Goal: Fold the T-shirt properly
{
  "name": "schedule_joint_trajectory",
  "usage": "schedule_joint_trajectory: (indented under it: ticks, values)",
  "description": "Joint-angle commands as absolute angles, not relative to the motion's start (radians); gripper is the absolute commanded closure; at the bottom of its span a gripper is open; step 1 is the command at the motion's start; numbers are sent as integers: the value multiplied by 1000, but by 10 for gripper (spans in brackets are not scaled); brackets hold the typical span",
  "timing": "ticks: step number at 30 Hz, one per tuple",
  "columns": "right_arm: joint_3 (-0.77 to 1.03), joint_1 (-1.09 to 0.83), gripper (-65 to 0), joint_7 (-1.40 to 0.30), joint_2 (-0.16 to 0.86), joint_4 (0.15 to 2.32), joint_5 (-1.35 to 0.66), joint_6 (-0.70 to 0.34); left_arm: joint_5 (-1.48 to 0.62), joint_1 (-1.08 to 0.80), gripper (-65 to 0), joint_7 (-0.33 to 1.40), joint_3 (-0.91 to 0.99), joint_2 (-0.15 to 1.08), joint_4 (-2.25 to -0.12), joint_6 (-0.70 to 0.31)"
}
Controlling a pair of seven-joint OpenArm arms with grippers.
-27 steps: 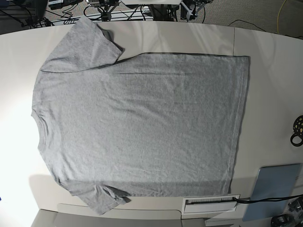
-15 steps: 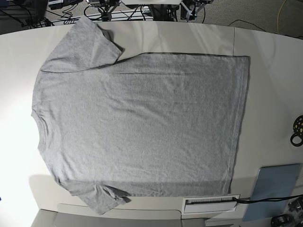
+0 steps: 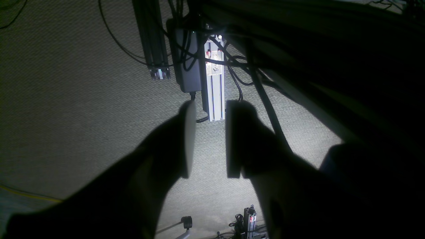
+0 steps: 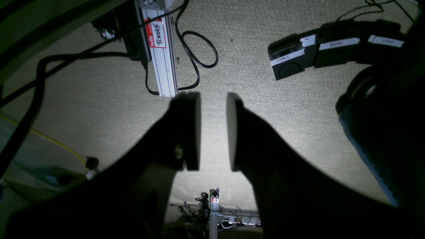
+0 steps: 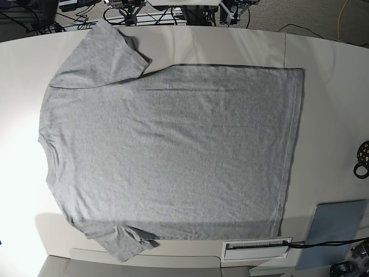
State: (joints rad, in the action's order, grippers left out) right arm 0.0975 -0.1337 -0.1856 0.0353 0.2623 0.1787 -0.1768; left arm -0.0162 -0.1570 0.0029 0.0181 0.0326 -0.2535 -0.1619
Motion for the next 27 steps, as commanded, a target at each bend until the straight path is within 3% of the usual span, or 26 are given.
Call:
schedule_joint_trajectory:
  ticks: [1,15,21,27]
  values:
    - [99,-139,-142,-182,39,266,177,-178,-1,-169,-177,21,16,28,-252,-172]
    - [99,-179,-142,-152,44,268,177,-179,9,-188,-177,46,16,30,-281,-174]
    - [99,-239,-142,-153,83,303,177,-196,59,-301,-177,101,16,48,-463,-177]
    - [99,-390,-142,-163,130,523,144,-280,59,-488,-177,116,16,65,-748,-182]
